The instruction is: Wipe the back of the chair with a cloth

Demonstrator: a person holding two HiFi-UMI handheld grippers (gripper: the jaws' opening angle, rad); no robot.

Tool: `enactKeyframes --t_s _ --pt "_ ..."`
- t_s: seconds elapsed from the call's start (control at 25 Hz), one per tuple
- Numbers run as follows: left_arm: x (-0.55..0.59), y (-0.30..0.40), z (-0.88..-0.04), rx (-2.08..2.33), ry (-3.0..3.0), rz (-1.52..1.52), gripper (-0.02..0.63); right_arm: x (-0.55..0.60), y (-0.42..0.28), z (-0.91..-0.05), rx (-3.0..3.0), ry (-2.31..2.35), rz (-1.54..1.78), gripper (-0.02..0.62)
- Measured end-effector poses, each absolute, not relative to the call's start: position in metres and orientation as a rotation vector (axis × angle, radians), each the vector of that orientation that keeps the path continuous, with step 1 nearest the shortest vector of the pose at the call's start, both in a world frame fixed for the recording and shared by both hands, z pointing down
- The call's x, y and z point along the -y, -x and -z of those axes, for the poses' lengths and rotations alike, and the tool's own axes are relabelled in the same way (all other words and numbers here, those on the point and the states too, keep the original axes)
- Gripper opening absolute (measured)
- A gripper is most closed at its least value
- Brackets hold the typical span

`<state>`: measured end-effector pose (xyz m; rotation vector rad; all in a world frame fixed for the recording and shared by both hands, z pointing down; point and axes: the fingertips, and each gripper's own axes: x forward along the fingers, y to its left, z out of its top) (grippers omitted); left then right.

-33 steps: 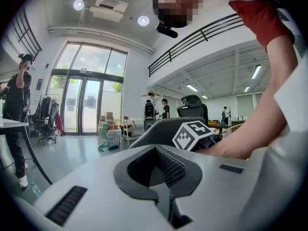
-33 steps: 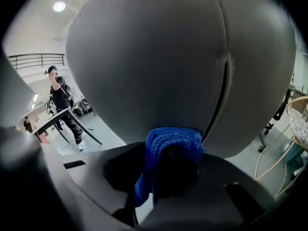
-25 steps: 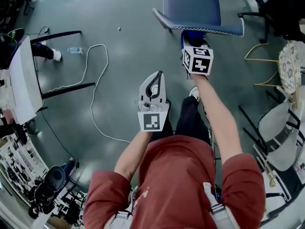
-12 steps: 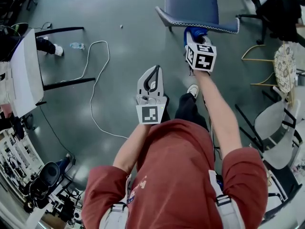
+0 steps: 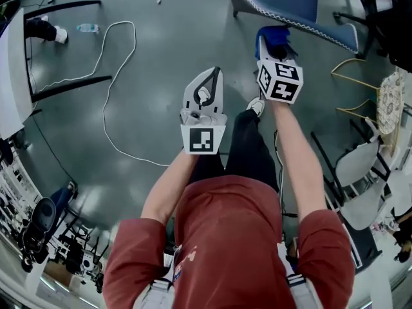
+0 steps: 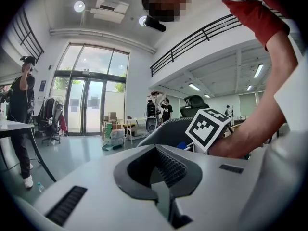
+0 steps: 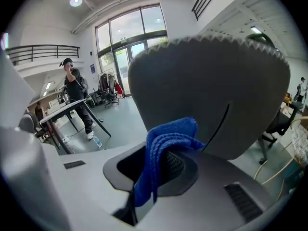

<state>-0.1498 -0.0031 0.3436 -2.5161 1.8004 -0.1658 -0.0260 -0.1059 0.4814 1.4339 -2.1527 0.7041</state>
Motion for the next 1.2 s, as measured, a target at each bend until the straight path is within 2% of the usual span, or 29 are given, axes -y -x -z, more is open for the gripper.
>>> enactKeyframes --t_s 0.32,0.56,0.84,1.2 --pt "0.032 0.180 -0.442 -1.800 2.529 0.239 0.012 0.115 0.073 -0.610 2.153 -1.385 -0.777 0.064" --pt "0.041 0.191 -0.526 -1.857 2.508 0.231 0.012 0.146 0.079 -0.697 2.141 -1.406 -0.755 0.064" --pt "0.048 0.206 -0.560 -1.896 2.512 0.272 0.012 0.180 0.079 -0.729 2.105 -1.470 -0.784 0.064" --pt "0.054 0.209 -0.550 -1.884 2.535 0.271 0.012 0.204 0.092 -0.725 2.076 -1.434 -0.754 0.064"
